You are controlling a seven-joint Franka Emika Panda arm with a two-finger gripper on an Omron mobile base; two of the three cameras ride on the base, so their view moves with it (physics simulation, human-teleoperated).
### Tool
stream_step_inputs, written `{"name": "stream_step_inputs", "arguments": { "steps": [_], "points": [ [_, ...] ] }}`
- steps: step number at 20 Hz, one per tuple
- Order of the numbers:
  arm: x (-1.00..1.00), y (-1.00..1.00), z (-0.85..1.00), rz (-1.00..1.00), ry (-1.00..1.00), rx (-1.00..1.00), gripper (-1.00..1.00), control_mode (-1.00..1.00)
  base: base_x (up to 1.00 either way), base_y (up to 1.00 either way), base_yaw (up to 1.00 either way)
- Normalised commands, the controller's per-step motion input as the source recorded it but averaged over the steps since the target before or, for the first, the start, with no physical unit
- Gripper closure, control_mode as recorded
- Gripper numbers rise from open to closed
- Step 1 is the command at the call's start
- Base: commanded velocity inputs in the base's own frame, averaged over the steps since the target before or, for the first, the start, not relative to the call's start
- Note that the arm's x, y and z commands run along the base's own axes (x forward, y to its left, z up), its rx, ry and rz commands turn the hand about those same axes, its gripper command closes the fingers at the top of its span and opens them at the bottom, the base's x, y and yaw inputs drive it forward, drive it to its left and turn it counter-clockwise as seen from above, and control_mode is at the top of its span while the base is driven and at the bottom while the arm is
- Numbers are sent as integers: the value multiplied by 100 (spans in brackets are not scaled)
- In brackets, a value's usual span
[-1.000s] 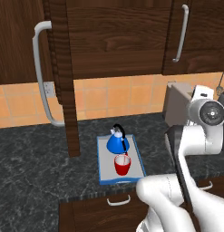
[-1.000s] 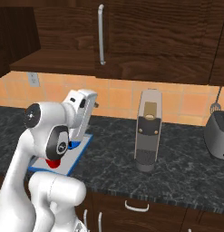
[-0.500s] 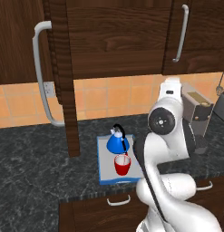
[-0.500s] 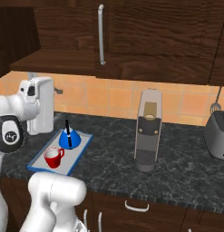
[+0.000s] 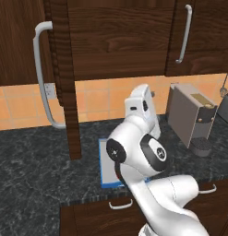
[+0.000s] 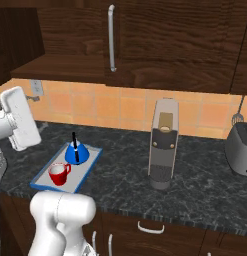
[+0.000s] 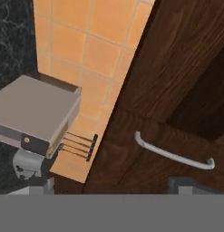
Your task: Pick the kettle from the counter and place it on the tray. Then pick the mug from the cabinet and place it on the tray. Then close the cabinet doors.
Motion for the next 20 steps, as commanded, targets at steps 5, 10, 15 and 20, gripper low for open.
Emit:
{"name": "stream_step_inputs", "arguments": {
  "steps": [5, 10, 15, 20],
  "points": [
    [1, 51, -24, -2, -4, -27, -100, -100, 0, 0, 0],
    [9, 33, -11, 0, 4, -7, -100, -100, 0, 0, 0],
    [0, 60, -13, 0, 2, -6, -100, -100, 0, 0, 0],
    [9, 51, -30, 0, 2, -6, -100, -100, 0, 0, 0]
  ]
}}
